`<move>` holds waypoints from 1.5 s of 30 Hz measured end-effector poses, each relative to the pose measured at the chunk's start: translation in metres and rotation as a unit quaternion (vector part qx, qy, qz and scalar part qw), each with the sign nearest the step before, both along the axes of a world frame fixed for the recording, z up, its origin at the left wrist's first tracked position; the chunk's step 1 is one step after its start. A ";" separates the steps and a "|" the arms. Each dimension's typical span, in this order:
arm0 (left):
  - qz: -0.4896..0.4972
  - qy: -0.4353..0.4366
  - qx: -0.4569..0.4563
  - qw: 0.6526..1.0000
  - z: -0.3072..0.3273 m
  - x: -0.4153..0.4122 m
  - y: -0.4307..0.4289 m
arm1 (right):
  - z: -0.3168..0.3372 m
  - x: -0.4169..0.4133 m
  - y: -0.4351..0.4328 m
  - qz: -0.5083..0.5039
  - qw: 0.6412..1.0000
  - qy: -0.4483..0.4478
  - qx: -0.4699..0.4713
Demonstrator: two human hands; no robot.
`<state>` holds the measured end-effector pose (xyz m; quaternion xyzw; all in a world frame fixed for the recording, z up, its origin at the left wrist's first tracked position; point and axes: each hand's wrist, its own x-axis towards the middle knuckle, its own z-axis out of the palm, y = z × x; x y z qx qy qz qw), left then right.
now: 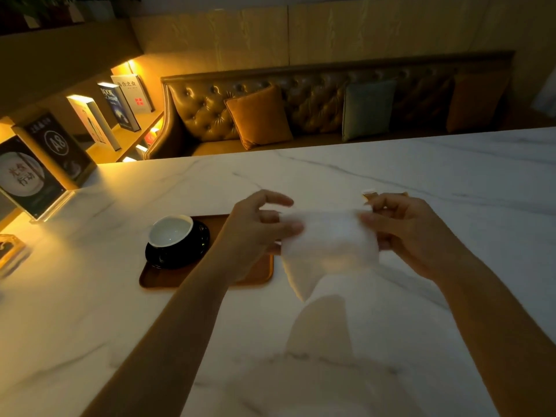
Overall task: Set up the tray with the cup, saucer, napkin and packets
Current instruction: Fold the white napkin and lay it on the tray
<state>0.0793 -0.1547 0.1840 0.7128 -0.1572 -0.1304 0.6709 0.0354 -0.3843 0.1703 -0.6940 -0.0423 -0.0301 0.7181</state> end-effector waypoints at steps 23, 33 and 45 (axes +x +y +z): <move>0.060 0.136 0.202 0.968 -0.119 0.072 -0.037 | -0.107 0.067 -0.014 -0.089 0.957 0.273 -0.034; 0.085 0.026 0.145 0.985 -0.110 0.111 -0.036 | -0.085 0.098 -0.023 -0.096 0.969 0.204 -0.100; 0.022 -0.002 0.266 0.964 -0.160 0.042 -0.016 | -0.138 0.035 -0.017 -0.061 0.967 0.128 -0.213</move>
